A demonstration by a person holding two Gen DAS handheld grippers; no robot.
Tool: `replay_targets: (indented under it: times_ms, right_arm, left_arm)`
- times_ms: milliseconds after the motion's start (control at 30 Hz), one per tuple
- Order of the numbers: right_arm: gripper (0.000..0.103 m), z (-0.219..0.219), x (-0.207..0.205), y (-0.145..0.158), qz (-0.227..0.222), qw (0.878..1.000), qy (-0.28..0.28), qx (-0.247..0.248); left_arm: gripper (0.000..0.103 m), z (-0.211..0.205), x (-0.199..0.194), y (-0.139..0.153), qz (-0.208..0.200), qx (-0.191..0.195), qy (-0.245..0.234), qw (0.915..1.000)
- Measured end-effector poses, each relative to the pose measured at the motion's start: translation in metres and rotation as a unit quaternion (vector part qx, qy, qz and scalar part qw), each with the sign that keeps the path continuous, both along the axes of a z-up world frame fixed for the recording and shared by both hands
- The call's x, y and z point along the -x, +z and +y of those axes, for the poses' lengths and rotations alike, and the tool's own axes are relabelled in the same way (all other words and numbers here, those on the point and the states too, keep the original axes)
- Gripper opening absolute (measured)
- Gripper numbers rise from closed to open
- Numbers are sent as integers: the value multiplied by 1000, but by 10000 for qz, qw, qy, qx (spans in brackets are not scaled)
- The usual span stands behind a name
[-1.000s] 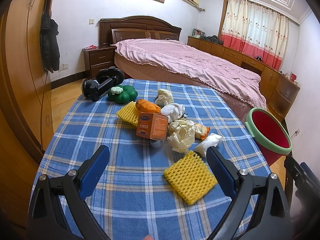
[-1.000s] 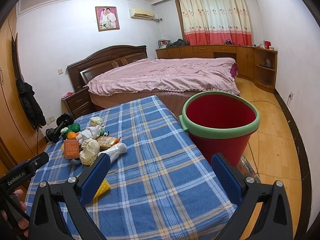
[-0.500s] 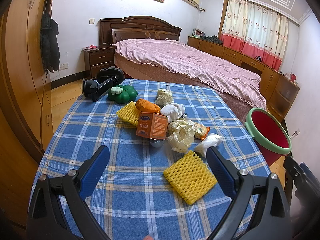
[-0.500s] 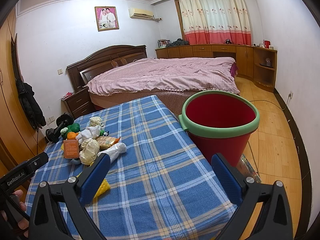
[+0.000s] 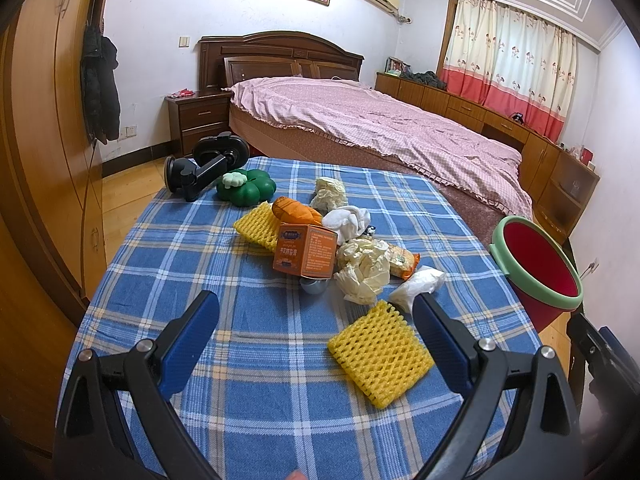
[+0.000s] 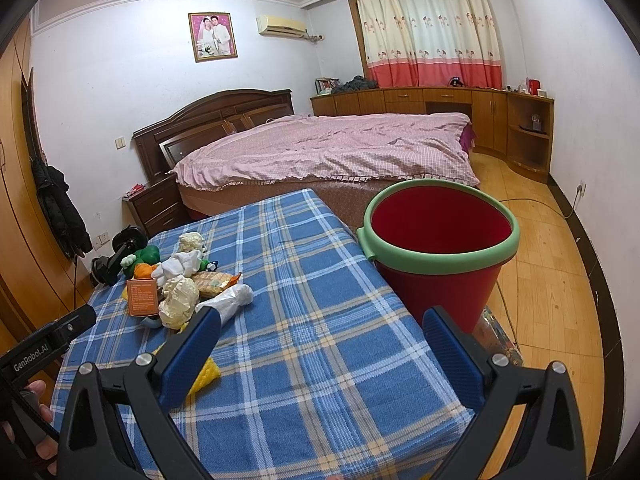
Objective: Collect trash
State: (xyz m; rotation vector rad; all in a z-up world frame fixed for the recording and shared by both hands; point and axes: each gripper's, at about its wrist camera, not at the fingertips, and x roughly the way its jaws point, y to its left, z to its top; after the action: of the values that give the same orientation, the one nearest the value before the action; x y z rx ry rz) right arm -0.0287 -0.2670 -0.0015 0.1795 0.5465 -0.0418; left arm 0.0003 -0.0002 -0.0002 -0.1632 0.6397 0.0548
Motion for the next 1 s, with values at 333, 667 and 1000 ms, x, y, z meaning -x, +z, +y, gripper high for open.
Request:
replay_targets:
  times_ms: [333,667,1000]
  right_arm:
    - [103,-1,0,-1,11,10000,1,-8]
    - [103,-1,-1,-2,18,10000,3,-15]
    - [103,1,-5,-3,46,10000,16,-24]
  left_arm:
    - [97,0,0,0,7,2,0,10000]
    - [97,-1,0,0,14,0,1,10000]
    - [97,0,1,-7,73,12,19,10000]
